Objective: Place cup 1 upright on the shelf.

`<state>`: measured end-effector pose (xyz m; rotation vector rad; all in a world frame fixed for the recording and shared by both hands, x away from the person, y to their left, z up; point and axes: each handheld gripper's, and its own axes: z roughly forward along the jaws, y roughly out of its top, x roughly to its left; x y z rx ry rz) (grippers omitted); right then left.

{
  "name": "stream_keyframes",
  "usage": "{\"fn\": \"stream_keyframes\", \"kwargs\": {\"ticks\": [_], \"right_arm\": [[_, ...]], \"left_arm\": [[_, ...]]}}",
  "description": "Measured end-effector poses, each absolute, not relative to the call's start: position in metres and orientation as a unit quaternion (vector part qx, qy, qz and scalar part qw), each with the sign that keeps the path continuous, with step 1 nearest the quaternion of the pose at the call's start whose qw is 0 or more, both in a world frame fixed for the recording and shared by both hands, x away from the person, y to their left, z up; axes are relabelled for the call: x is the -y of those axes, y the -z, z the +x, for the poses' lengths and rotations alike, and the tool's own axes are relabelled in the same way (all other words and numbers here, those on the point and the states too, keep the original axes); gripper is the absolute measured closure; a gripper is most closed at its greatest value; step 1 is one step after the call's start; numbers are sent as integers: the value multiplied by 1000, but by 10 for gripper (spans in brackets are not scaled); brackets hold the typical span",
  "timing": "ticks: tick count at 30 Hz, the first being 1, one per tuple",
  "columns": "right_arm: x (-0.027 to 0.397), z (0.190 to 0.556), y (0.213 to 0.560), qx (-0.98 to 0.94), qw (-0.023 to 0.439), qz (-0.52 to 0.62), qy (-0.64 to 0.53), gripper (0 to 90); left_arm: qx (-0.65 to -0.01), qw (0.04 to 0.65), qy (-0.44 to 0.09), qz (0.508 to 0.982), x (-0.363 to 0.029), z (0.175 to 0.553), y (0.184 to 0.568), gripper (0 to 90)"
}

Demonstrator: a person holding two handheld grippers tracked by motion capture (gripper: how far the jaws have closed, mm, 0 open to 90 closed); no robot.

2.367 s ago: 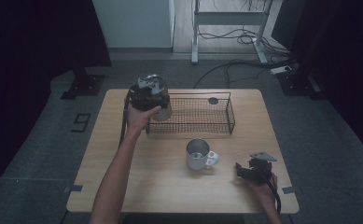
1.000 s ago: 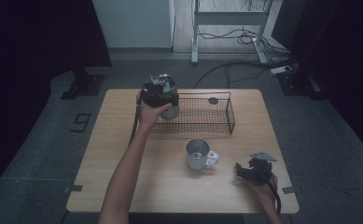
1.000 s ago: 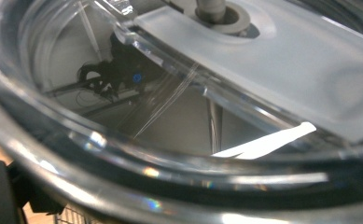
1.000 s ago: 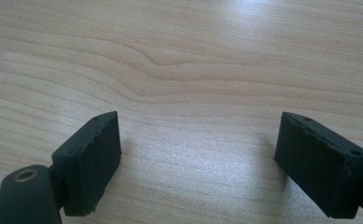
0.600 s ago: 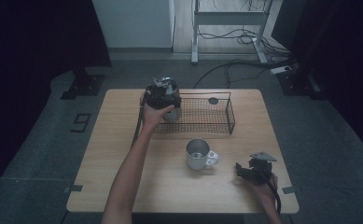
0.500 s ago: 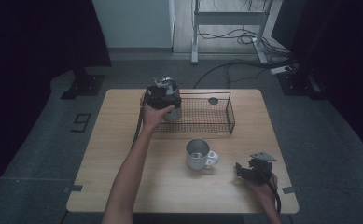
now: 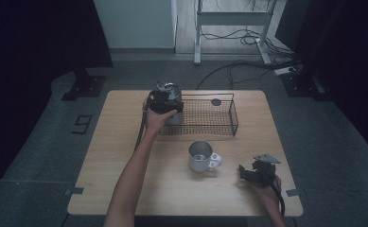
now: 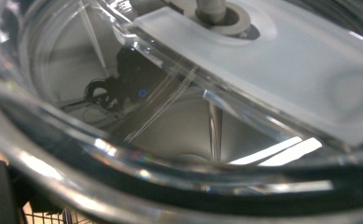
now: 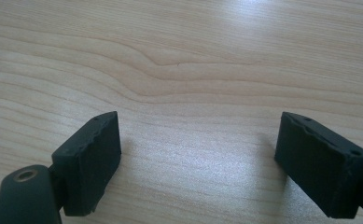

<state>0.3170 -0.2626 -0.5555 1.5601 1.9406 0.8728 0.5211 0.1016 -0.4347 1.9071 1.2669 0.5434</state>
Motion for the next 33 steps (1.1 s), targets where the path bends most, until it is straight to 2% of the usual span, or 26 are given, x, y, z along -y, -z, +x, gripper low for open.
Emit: {"fn": "stream_keyframes", "kwargs": {"ticks": [33], "right_arm": [[263, 317, 555, -712, 249, 573, -320, 139]], "left_arm": [[-509, 360, -213, 753, -90, 522, 464, 36]]}}
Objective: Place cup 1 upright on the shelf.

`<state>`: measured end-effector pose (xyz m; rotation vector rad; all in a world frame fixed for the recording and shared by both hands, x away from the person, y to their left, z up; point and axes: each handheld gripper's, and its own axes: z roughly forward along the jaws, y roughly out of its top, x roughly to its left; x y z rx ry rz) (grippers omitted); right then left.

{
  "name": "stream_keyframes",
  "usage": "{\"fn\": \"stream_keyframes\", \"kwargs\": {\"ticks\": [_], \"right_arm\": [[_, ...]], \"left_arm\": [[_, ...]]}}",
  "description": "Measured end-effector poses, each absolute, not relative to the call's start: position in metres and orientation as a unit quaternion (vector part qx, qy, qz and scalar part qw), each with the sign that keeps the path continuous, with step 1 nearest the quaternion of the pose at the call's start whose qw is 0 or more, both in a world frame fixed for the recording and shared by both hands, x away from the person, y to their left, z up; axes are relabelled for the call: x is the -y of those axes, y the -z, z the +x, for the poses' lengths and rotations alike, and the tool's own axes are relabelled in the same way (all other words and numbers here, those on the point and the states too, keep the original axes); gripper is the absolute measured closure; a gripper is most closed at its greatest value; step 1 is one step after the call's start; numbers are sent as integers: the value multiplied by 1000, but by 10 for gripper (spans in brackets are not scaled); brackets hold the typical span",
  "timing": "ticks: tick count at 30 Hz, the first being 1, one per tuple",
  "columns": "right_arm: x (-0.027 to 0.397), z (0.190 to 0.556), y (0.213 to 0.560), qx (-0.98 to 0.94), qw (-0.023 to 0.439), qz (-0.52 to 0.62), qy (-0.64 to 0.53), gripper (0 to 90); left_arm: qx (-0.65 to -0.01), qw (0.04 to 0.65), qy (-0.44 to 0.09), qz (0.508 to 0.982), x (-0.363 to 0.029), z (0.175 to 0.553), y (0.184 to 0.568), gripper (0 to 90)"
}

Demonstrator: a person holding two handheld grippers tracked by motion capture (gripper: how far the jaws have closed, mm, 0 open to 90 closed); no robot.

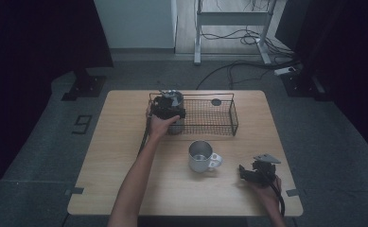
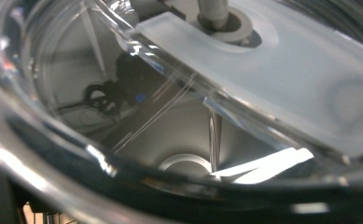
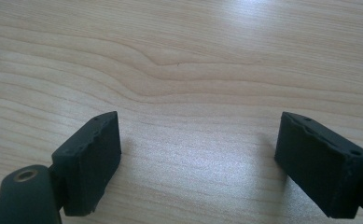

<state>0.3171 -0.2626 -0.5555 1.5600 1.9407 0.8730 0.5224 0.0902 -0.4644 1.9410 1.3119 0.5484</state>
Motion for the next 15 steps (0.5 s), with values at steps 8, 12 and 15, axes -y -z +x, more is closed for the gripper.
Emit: {"fn": "stream_keyframes", "kwargs": {"ticks": [8, 12, 15], "right_arm": [[263, 317, 555, -712, 249, 573, -321, 138], [263, 317, 555, -712, 249, 573, -320, 139], [263, 317, 555, -712, 249, 573, -320, 139]], "left_arm": [[-502, 365, -220, 753, -90, 516, 469, 33], [-504, 370, -221, 749, -92, 515, 471, 31], [-501, 365, -225, 752, -91, 514, 471, 31]]}}
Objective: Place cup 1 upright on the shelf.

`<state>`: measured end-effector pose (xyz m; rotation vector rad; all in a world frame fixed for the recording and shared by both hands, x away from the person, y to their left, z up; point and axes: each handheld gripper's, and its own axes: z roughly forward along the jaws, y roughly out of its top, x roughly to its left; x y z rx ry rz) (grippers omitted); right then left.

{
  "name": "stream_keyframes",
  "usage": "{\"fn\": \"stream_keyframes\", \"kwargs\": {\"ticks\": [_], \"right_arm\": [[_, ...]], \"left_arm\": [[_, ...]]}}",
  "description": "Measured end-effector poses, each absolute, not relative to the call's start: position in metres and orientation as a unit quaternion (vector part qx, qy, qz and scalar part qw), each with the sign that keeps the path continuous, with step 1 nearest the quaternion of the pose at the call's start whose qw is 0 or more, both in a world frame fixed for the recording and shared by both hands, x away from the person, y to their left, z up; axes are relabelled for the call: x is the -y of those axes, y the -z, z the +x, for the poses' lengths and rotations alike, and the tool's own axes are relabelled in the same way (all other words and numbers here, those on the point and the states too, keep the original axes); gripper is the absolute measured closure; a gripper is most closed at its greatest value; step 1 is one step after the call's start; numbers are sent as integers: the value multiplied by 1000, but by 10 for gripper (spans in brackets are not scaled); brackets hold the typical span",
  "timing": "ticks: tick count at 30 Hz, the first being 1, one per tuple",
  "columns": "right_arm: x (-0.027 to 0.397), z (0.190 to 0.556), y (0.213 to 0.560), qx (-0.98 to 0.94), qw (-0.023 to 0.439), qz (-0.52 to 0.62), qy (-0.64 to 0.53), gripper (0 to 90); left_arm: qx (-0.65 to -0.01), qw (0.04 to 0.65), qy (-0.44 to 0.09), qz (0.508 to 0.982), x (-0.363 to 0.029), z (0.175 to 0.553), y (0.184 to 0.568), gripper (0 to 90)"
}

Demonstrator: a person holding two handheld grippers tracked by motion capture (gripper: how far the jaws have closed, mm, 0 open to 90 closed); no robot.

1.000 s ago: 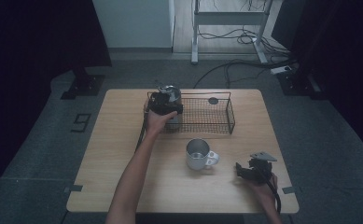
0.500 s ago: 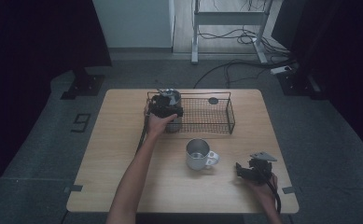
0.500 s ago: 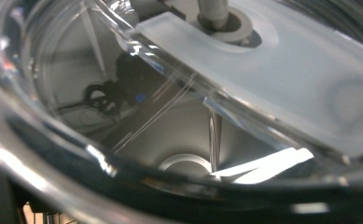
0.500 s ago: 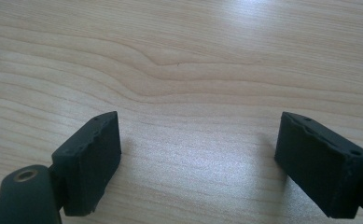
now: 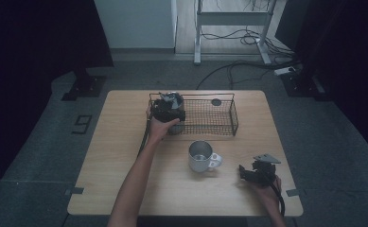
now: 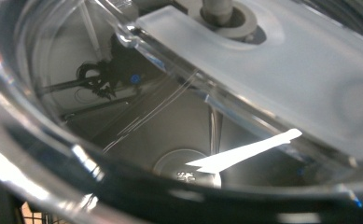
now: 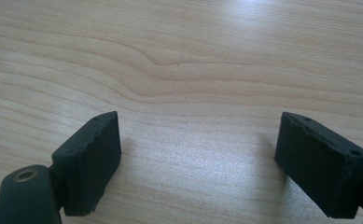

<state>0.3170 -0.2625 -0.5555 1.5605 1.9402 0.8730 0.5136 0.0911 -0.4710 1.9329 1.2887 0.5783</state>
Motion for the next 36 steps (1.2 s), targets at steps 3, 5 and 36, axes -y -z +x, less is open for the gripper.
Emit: {"fn": "stream_keyframes", "kwargs": {"ticks": [3, 5, 36], "right_arm": [[263, 317, 556, -712, 249, 573, -321, 139], [263, 317, 556, -712, 249, 573, -321, 139], [262, 317, 555, -712, 249, 573, -320, 139]], "left_arm": [[-499, 361, -224, 755, -92, 513, 471, 33], [-501, 361, -221, 755, -92, 513, 471, 34], [-482, 408, -255, 732, -107, 483, 435, 37]]}}
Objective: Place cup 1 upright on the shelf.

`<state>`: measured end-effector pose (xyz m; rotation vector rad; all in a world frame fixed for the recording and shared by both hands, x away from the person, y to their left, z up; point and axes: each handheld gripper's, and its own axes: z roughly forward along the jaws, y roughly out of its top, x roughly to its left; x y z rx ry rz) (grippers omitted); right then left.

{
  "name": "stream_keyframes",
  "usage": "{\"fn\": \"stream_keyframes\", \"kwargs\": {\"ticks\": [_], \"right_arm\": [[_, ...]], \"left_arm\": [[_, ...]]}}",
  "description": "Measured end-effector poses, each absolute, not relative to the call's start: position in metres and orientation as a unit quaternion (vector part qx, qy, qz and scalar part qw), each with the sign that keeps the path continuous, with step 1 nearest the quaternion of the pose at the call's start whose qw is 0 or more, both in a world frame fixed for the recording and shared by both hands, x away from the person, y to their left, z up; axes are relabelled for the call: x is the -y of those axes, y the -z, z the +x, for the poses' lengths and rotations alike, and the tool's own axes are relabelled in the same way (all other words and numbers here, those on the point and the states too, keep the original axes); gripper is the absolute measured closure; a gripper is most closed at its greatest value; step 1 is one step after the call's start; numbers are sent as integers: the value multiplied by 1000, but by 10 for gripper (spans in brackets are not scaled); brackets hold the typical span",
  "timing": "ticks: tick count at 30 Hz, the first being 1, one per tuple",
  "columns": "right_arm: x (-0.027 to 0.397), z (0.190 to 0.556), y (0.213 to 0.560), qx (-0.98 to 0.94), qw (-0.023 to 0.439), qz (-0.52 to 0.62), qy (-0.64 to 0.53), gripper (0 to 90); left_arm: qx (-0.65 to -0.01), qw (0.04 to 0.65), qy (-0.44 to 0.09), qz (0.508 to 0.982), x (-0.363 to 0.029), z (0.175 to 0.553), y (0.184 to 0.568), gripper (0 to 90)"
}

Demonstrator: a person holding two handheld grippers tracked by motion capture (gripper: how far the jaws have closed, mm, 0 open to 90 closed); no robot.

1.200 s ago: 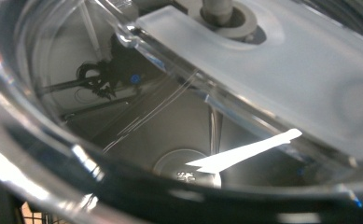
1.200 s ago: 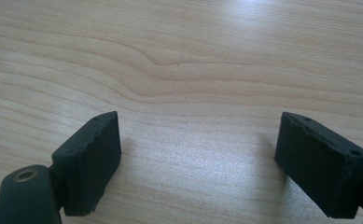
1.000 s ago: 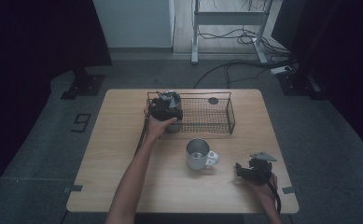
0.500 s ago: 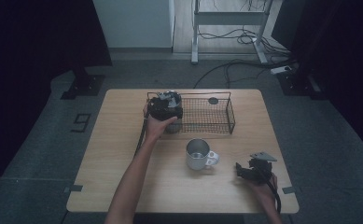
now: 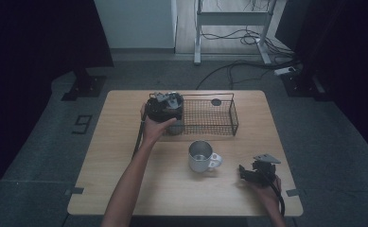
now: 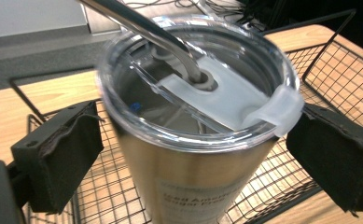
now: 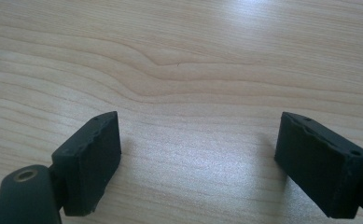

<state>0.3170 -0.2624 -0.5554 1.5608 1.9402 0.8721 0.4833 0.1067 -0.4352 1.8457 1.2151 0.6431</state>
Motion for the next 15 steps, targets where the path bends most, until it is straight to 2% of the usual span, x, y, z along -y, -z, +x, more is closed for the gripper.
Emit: {"fn": "stream_keyframes", "kwargs": {"ticks": [15], "right_arm": [[262, 317, 555, -712, 250, 573, -319, 137]], "left_arm": [[-472, 424, -243, 733, -127, 455, 433, 35]]}}
